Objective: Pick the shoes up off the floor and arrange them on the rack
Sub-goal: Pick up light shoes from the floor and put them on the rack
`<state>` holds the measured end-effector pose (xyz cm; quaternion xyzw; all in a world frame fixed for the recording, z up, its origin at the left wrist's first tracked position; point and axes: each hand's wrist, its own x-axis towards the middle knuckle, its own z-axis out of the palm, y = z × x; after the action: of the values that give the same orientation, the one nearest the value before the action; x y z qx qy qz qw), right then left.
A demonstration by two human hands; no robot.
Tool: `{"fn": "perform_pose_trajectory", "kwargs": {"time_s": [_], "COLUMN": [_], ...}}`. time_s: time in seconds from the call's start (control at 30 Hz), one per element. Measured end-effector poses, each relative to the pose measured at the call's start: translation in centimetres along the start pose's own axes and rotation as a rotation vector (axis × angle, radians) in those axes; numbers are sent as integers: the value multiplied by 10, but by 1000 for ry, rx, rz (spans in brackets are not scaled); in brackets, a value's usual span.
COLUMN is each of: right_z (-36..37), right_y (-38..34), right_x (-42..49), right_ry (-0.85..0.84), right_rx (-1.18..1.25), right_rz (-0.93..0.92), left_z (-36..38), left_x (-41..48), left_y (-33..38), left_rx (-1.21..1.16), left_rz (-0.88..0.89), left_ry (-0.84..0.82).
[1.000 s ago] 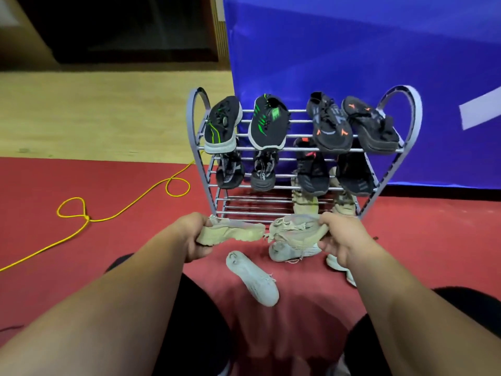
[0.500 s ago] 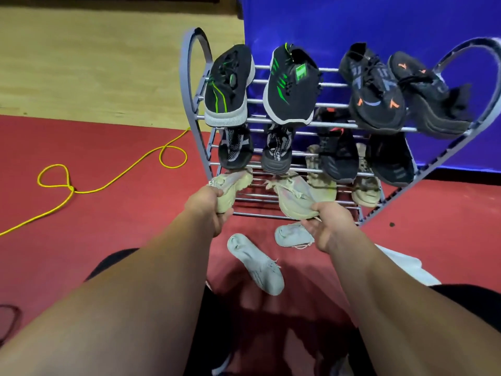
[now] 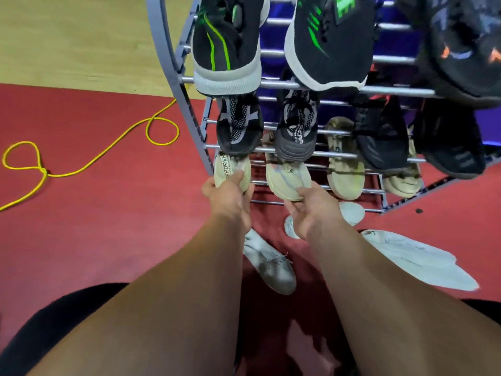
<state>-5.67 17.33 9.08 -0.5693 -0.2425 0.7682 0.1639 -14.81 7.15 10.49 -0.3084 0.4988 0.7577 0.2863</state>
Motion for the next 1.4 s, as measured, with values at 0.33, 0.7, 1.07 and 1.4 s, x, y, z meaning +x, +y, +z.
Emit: {"fn": "perform_pose_trajectory", "kwargs": {"time_s": [0.33, 0.7, 1.07, 1.4], "right_z": [-5, -2, -8, 1], "right_y": [32, 40, 43, 35], "right_x": [44, 37, 45, 47], "right_ry": [-12, -56, -97, -118], "right_rx": [-56, 1, 19, -38], "right_rz": [163, 238, 296, 236], "left_z": [-17, -24, -5, -6], "left_x": [51, 61, 69, 75], "left_y": [-29, -35, -30, -27], "left_rx": [315, 204, 343, 303], "left_rz": [-183, -147, -136, -124], "left_ry": [91, 92, 19, 57]}}
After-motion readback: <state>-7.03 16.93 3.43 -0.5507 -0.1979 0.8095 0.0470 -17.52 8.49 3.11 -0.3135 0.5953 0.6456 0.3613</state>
